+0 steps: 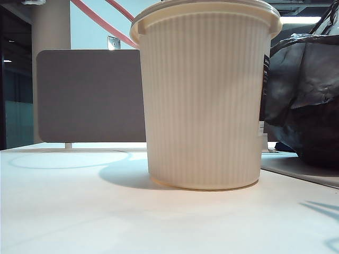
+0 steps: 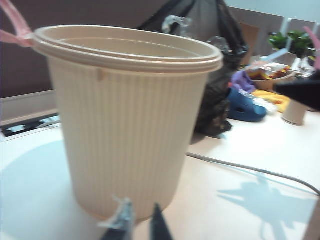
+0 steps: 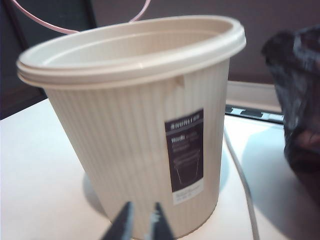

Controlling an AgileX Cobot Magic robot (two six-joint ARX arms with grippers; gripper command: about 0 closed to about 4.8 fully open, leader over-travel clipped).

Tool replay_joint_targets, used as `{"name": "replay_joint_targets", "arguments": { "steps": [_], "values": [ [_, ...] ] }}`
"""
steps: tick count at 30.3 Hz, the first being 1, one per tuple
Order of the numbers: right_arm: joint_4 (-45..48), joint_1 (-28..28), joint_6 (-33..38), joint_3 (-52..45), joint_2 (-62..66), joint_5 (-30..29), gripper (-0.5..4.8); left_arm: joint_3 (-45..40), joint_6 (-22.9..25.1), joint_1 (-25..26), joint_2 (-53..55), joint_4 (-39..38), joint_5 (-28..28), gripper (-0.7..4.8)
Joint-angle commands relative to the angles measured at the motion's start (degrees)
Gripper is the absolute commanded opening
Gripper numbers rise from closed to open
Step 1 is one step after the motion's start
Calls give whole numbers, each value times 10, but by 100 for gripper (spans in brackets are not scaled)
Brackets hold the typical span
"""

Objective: Open the ring lid of the trash can, pull out the black garbage bag inside, and place it on the table.

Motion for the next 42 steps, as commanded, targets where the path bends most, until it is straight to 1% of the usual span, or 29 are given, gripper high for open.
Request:
{"name": "replay_joint_targets", "arguments": {
  "steps": [1,3,6,7,8,11,17,21,32,36,40,42],
  "values": [
    [76,0,33,-34,0,6,3,-13,0,0,0,12,-21,48],
    [96,0,47,-54,0,16,-1,-22,0,0,0,17,-22,47],
    [122,0,63,-78,0,16,-1,-36,0,0,0,28,-22,39],
    [130,0,64,-85,0,15,-2,-42,-3,0,0,35,-22,5],
    [134,0,64,-89,0,15,-2,-47,-9,0,0,39,-22,-7],
    [134,0,65,-96,0,20,-2,-59,-10,0,0,50,-22,-6],
    [133,0,63,-98,0,71,-1,-76,-8,0,0,50,-22,-6],
    [132,0,61,-99,0,85,-2,-87,-8,0,0,50,-21,-6],
    [132,0,63,-152,0,86,-2,-95,-8,0,0,49,-17,-6],
    [99,0,56,-153,0,91,-2,-95,-5,0,0,49,-17,-6],
    [49,0,9,-153,0,91,-1,-100,5,0,0,49,-17,-6],
    [28,0,-9,-153,0,104,-1,-102,5,0,0,46,-18,-6]
  ]
}}
